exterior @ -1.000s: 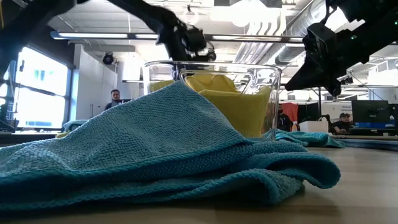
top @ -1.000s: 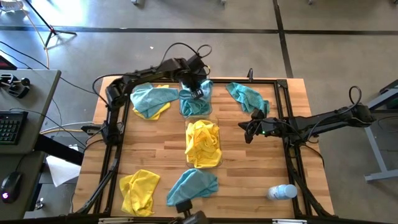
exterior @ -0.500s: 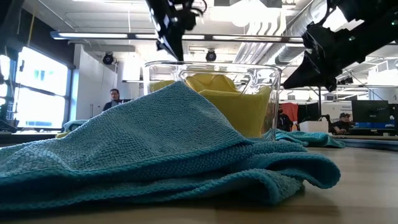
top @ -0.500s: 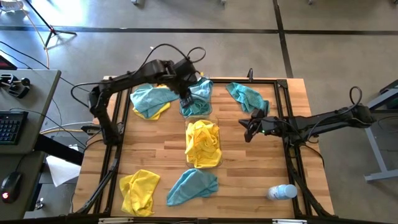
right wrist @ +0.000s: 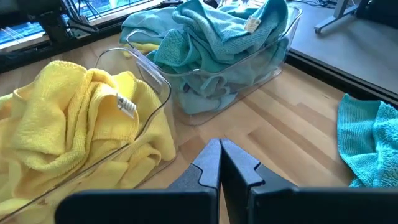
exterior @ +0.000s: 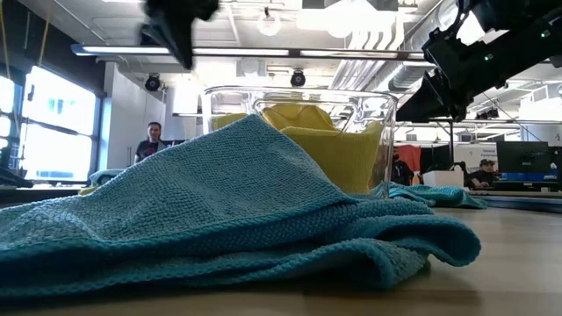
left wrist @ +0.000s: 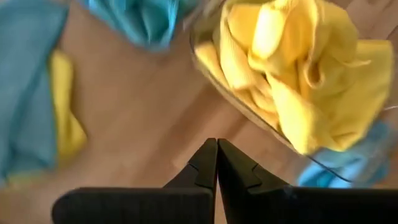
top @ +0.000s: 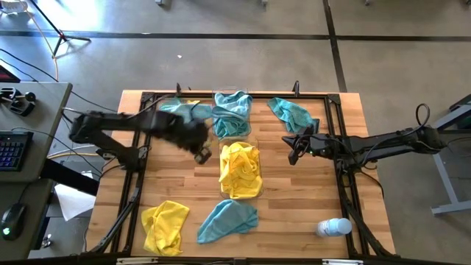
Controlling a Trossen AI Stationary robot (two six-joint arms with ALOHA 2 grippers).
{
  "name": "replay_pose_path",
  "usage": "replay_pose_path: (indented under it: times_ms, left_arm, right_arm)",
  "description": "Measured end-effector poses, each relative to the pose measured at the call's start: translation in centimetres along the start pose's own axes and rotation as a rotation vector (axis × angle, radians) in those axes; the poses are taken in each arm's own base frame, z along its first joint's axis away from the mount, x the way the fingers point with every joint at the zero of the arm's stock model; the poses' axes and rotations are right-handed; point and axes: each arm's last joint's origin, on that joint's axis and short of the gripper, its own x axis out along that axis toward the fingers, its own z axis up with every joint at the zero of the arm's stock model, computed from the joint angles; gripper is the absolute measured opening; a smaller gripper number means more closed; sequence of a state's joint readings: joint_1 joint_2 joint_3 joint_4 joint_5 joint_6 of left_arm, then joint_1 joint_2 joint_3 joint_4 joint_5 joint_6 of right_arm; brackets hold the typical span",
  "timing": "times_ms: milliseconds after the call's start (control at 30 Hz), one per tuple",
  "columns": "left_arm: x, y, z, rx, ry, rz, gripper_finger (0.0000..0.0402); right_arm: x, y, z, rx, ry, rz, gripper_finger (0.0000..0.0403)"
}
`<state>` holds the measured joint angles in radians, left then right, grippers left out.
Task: Sort microfiber towel by color & place in baskets
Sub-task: Put the yellow towel into the bottom transparent bin
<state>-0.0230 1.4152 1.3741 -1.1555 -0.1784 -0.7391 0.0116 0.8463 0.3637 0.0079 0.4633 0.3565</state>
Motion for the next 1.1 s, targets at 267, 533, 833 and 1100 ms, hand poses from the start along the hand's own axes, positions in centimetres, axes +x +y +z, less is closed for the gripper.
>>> replay_pose_path:
  times_ms: [267,533,833,1100]
  left_arm:
    - [-1.9,-3.0,-8.6,-0.343,0.019,-0.076,0.0]
    - [-1.1,-6.6,-15.1,-0.515,0.065,-0.037,0.0]
    - [1.2,-9.0,-20.5,-0.525,0.221,0.13,0.0001]
    - [3.3,-10.3,-24.0,-0.541,0.341,0.271,0.005]
  right_arm:
    - [0.0,0.2,-0.1,0.008,0.017,0.049,0.0]
    - [0.0,0.2,0.0,0.203,0.022,0.052,0.0]
    - [0.0,0.2,-0.1,0.23,0.024,0.049,0.0]
    - [0.0,0.1,-0.4,0.284,0.056,0.036,0.0]
